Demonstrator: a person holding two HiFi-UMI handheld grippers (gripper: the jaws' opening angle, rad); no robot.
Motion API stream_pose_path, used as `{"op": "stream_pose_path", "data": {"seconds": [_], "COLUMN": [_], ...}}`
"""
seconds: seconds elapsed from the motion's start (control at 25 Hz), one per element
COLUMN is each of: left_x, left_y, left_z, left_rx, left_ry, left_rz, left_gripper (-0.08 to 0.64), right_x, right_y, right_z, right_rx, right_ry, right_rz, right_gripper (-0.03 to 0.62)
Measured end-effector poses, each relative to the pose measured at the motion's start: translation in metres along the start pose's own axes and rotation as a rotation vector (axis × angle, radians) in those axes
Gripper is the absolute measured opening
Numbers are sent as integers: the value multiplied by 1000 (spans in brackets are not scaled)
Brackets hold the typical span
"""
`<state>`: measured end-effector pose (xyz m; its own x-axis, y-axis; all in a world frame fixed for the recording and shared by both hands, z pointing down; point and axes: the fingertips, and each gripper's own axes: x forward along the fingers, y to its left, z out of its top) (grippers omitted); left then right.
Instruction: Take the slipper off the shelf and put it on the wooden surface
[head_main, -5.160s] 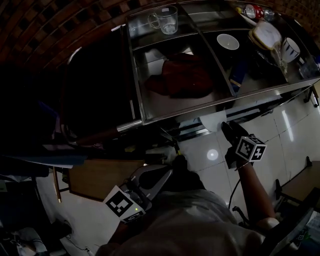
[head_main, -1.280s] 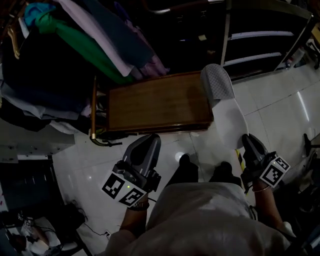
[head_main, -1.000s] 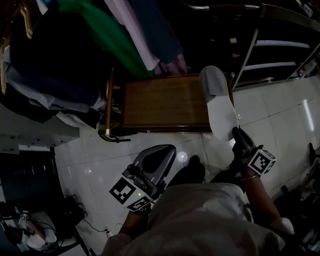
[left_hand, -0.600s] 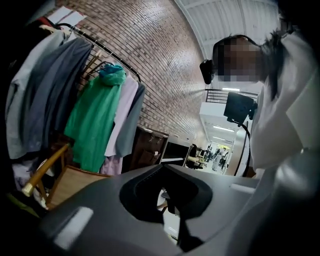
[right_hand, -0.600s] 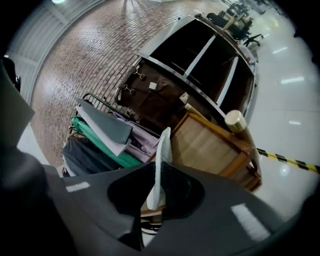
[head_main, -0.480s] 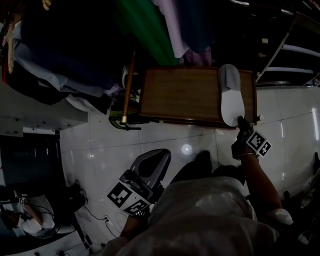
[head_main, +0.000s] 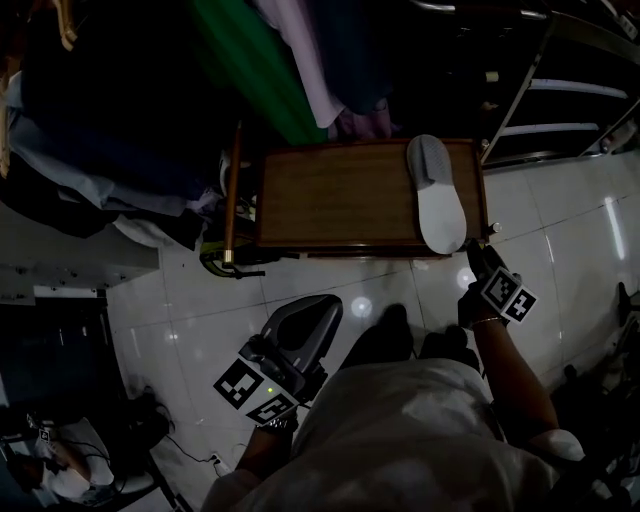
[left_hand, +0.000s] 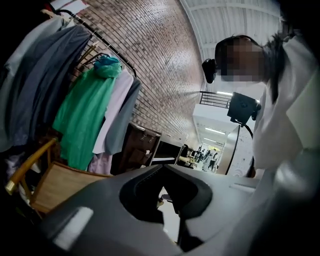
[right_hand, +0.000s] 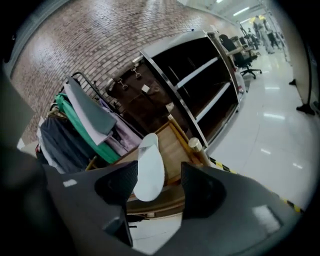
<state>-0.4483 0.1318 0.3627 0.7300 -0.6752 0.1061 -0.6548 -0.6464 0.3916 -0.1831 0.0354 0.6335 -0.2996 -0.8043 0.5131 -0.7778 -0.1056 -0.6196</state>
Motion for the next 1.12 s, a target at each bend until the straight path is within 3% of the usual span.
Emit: {"op": "stream_pose_path", "data": {"seconds": [0.08,0.24,0.36,0.48,0.6,0.72,0.88,1.12], "left_x": [9,38,55,64,64,56,53,64], "left_y": [-7,-44,-75,-103,-127,-153,-181,-189], "left_z": [3,2,-2,-3,-6,-8,-11,-8], "left_rx": [6,73,78,64,69,89,116,141], "left_ry": [-9,-14,-8,-9,-9,0,3,-13], "left_rz": [-25,-87,-47,-22,4,34,11,-42], "left_gripper": [-5,-5,-5,-5,-5,-5,-5,-5], "right_x": [-36,-132,-201,-242,-269,-294,-309,-319], "right_y": [28,110,155,169,172,178,180,165], "right_z": [18,63,86,93,90,82,73,70], "right_rx": [-96,-380,-542,-642,-706,-741,-703,-699], "right_ry": [-37,-131,-218,-246,-214,-192,-143,-136], "right_rz": [87,389,591,703,795,913,933,853], "right_gripper": [253,239,183,161,59,28,6,6]}}
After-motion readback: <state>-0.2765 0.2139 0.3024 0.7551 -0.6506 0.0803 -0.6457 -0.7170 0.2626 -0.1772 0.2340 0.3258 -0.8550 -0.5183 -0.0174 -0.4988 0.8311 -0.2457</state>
